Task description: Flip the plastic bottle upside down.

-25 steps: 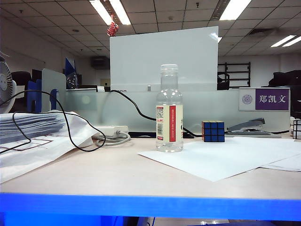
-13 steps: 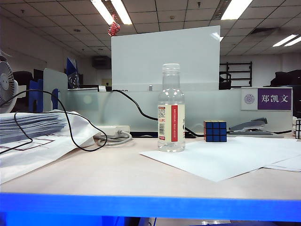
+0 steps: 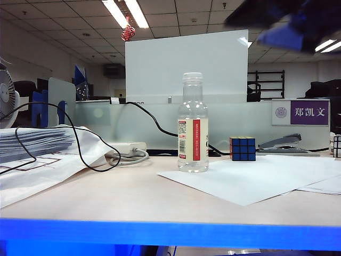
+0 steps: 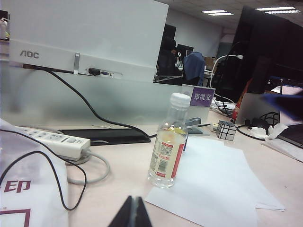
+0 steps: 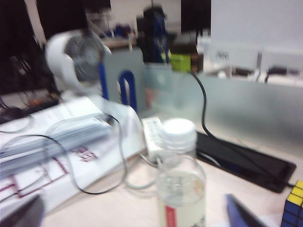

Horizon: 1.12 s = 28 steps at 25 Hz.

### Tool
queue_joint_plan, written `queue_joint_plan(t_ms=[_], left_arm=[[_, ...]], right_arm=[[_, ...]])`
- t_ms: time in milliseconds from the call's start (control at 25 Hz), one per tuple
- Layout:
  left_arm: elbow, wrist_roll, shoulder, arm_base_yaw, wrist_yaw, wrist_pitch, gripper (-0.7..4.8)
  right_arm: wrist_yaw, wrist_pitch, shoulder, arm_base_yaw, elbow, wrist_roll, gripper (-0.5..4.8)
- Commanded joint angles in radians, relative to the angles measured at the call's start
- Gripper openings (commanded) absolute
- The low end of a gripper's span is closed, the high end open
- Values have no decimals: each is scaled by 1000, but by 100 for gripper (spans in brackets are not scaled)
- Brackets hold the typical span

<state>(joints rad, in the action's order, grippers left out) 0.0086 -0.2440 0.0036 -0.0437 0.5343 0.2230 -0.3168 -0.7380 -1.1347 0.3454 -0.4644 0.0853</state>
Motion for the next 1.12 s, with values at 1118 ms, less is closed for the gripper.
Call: queue_joint_plan(t_ms=[1118], left_arm=[[1, 8, -2, 2, 1, 98, 35]], right_arm=[[-14, -82, -668, 51, -475, -55, 479]])
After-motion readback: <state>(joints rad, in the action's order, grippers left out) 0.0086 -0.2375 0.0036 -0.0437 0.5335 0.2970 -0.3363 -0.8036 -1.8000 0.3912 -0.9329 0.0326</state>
